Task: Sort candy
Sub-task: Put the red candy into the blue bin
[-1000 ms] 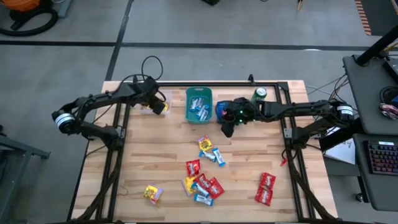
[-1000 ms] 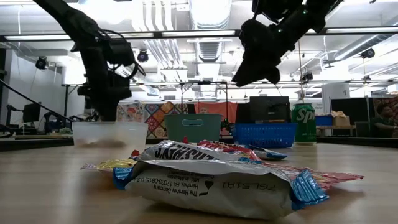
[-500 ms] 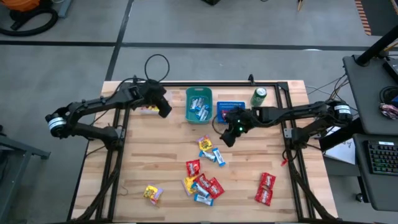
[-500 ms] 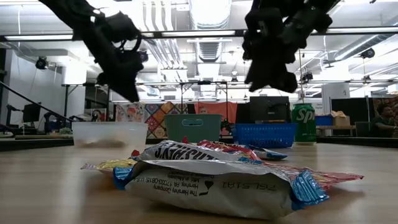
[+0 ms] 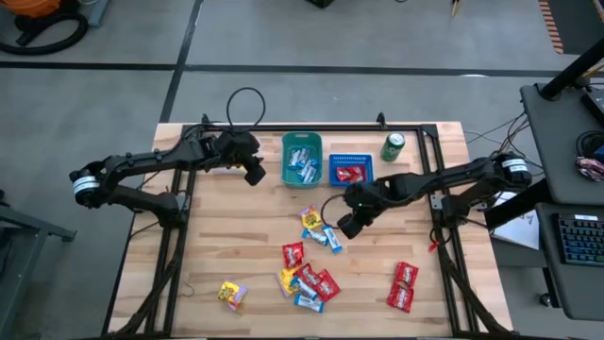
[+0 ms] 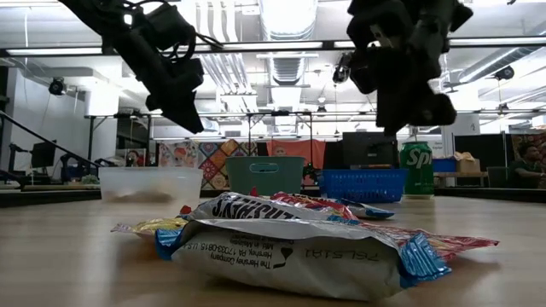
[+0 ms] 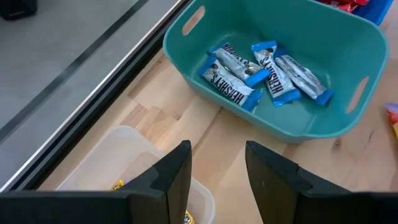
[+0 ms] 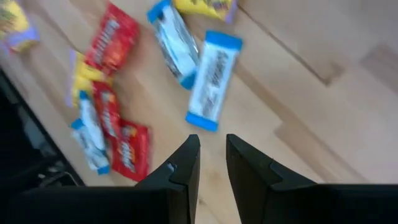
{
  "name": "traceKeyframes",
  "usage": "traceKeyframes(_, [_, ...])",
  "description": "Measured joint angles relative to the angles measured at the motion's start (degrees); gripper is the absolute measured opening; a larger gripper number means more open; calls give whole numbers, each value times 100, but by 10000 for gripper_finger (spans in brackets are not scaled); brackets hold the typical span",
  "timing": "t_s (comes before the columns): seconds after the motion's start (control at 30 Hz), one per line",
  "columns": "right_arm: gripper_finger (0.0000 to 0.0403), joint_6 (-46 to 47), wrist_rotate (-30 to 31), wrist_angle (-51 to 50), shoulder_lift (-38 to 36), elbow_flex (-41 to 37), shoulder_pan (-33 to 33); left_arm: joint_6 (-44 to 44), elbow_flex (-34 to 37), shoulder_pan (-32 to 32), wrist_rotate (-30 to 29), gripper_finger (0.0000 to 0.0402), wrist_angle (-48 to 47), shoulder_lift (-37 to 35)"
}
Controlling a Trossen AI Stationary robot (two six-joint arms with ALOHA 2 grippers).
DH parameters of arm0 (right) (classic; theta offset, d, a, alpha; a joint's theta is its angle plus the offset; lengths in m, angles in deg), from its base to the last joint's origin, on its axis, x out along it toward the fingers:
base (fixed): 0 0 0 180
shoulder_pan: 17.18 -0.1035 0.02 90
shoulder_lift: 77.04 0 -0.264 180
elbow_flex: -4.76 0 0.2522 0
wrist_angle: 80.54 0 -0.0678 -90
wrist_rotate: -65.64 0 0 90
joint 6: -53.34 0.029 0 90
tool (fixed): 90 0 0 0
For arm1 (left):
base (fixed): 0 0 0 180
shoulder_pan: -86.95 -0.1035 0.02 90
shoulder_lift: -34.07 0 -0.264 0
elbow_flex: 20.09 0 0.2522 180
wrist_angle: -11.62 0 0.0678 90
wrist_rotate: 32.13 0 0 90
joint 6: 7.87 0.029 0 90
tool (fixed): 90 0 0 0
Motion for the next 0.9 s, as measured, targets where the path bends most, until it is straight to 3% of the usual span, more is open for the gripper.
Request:
traceKeyframes(0.3, [70,233,70,-2121,610,808,-428,22,7,0,-2,135,27,4])
traceKeyframes(0.47, [75,56,-555,-2958,674,895,-726,88,13,0,-2,135,27,4])
traceKeyframes(0.57, [93,528,-905,-3073,591,795,-941,98,20,0,-4,135,25,6])
traceKeyframes(0.9, [185,2394,-1139,-3353,563,690,-1737,103,22,0,-4,135,62,6])
